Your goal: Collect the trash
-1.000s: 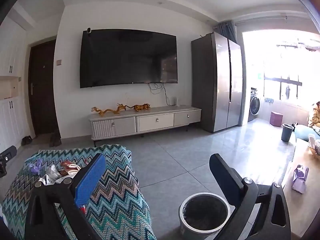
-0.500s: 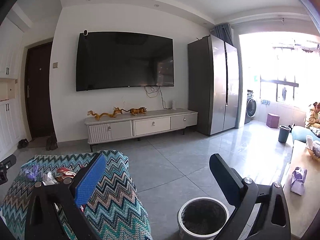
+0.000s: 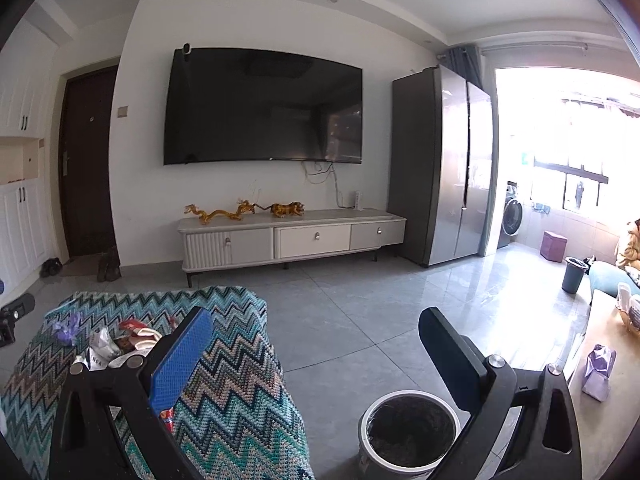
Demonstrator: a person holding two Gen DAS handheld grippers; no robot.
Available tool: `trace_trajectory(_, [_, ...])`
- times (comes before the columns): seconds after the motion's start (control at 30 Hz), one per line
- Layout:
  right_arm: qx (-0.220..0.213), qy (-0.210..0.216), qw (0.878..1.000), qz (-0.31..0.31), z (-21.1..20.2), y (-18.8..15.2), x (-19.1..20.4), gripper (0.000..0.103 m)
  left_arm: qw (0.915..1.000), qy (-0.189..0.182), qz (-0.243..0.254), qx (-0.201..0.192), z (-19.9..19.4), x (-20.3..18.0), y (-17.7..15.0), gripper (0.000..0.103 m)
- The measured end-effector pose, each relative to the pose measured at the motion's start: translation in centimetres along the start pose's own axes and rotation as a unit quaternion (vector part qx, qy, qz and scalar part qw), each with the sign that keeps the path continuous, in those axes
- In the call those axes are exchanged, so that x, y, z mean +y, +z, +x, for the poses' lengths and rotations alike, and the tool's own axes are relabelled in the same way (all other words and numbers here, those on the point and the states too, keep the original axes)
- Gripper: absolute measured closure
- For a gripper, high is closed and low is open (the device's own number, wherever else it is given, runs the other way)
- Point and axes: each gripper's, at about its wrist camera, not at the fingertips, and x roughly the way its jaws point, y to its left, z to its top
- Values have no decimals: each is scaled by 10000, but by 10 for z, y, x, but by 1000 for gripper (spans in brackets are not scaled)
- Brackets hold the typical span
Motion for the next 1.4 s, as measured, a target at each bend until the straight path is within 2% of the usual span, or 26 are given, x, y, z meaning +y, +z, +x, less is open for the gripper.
trace_trajectory(0.23, [404, 719, 9955, -474, 17, -11, 27, 0, 9994, 287, -184, 88, 6, 45, 4, 6])
trace_trajectory(0.5, [922, 1525, 9829, -469, 46, -32, 47, 0, 9977, -66, -406, 533, 18, 72, -17, 6])
trace_trajectory(0.67, [1387, 2027, 9676, -587, 69, -54, 67, 0, 9925, -506, -582, 950, 32, 64, -41, 6])
trace_trajectory(0.9, [1905, 2678, 9414, -756, 97, -84, 98, 0, 9864, -877, -199, 1376, 54, 29, -61, 7])
trace_trajectory(1.07, [2305, 3052, 9206, -784, 121, -101, 118, 0, 9817, -963, -58, 1644, 75, 12, -71, 7])
trace_trajectory(1.23, [2538, 3302, 9065, -688, 145, -108, 132, 0, 9782, -944, -94, 1848, 92, 11, -78, 9])
trace_trajectory(1.4, [2647, 3514, 8958, -630, 162, -113, 146, 0, 9731, -929, -222, 2096, 111, 16, -84, 21])
